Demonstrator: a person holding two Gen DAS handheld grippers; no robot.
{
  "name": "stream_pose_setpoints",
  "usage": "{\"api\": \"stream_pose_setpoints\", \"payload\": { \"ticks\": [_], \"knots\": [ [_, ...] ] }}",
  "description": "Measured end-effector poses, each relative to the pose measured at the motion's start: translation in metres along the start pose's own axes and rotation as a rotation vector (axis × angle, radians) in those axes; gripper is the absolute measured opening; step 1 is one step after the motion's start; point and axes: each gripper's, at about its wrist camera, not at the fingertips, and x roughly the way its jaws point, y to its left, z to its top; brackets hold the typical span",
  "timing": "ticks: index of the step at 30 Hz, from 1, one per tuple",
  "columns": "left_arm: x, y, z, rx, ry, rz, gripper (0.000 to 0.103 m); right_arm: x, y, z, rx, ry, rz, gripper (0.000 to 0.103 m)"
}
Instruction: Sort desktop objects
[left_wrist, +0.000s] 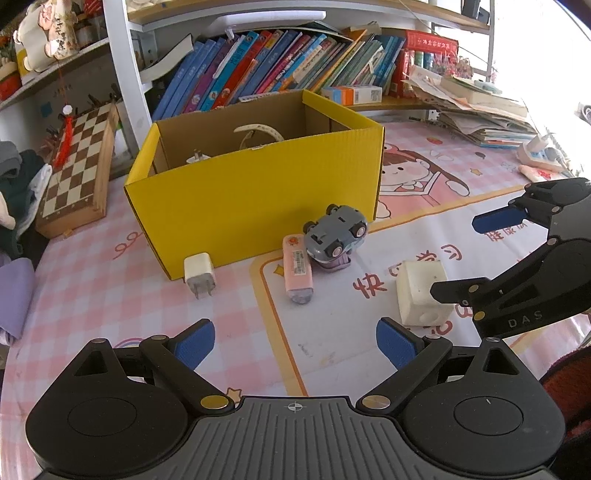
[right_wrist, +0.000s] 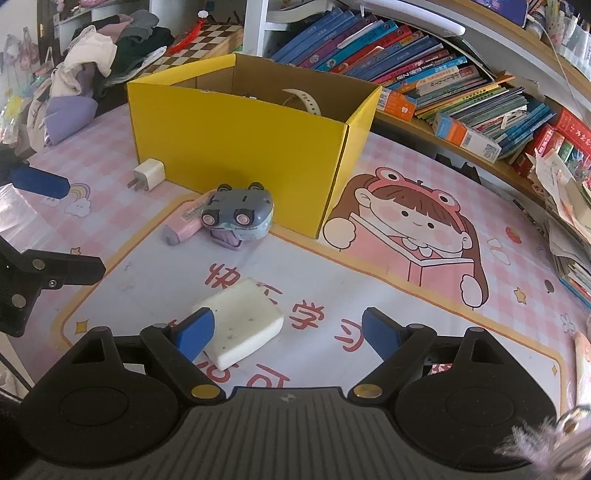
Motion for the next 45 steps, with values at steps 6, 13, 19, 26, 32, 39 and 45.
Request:
{"api": "stream_pose_setpoints", "payload": {
  "ticks": [6, 13, 19, 26, 32, 39, 45],
  "knots": [
    [0.004, -0.002, 0.001, 0.007, 0.0, 0.007, 0.095, 0.007, -0.005, 0.003, 0.013, 0.007, 0.014, 0.084],
    [0.01, -0.001, 0.002, 0.0, 0.007, 0.021, 0.094, 0.015, -0.001, 0.008, -0.03, 0.019, 0.063, 0.082],
    [0.013, -0.001, 0.004, -0.01, 0.014, 0.026, 0.094, 0.012, -0.003, 0.01, -0.038, -0.016, 0.096, 0.08],
    [0.019, 0.0, 0.006, -0.024, 0.028, 0.035, 0.093, 0.019, 0.003, 0.01, -0.087, 0.035, 0.207, 0.079],
    [0.023, 0.003, 0.008, -0.034, 0.037, 0.045, 0.089, 0.019, 0.005, 0.01, -0.107, 0.038, 0.258, 0.068],
    [0.029, 0.006, 0.01, -0.05, 0.054, 0.042, 0.085, 0.02, 0.005, 0.012, -0.121, 0.035, 0.3, 0.067],
    [0.039, 0.004, 0.016, -0.04, 0.061, 0.015, 0.079, 0.024, 0.005, 0.01, -0.128, 0.065, 0.309, 0.067]
  ]
}}
